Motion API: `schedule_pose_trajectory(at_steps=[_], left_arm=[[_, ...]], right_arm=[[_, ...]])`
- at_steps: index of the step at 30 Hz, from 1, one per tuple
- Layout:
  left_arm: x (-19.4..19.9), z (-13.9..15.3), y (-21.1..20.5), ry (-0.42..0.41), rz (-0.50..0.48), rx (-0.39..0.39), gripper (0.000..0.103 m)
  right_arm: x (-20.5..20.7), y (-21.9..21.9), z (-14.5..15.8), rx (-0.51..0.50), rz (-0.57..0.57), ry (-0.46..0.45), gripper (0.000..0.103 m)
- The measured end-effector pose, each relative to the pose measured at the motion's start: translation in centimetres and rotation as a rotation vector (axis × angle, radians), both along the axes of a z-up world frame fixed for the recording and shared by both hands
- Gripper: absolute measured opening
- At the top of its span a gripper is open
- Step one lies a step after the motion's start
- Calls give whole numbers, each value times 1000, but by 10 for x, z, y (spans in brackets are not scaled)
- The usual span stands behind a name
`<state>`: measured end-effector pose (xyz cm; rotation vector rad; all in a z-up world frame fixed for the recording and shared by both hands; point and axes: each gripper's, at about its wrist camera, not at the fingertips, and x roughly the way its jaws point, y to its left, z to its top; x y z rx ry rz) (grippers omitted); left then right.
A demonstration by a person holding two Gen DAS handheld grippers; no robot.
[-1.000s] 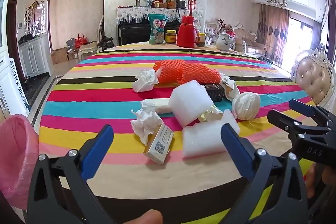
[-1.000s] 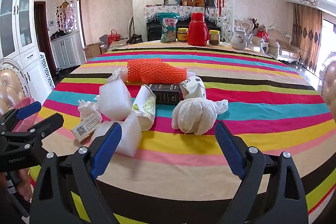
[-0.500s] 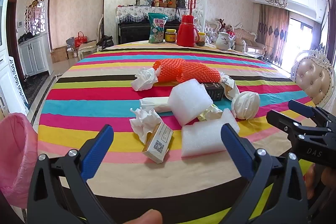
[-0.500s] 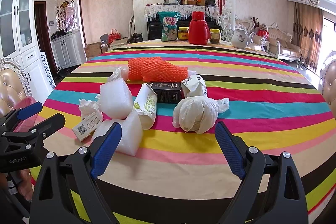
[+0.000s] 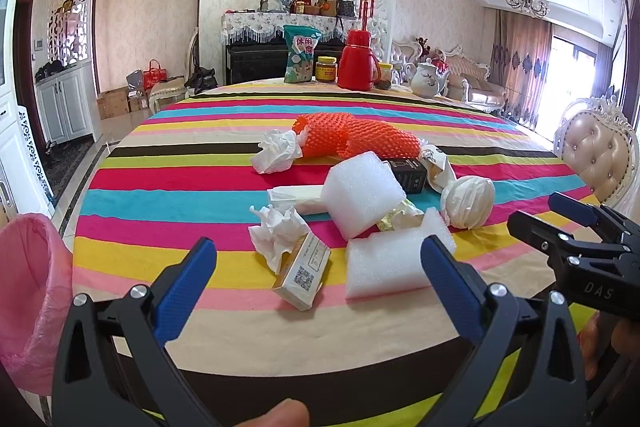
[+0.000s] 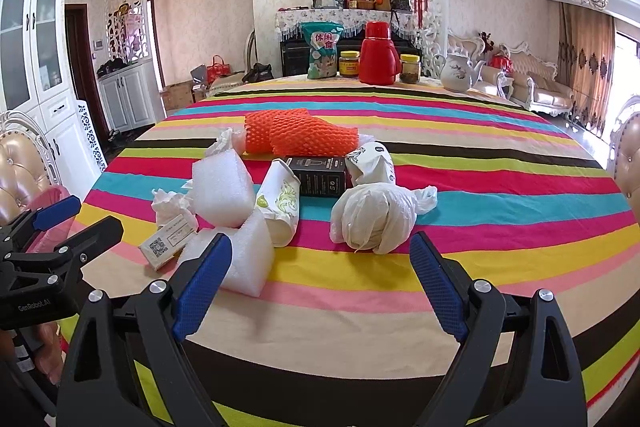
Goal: Collect trash
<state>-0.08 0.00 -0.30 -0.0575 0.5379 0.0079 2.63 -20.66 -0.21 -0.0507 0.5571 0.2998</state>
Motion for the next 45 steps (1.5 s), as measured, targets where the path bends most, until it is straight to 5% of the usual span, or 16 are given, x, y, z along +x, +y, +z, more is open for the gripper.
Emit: schedule_pose_trajectory(at_steps=[45], left_arm=[[0,-3,0,6,1,-11,99]], right_arm=[[0,1,-5,9,-2,18,84]])
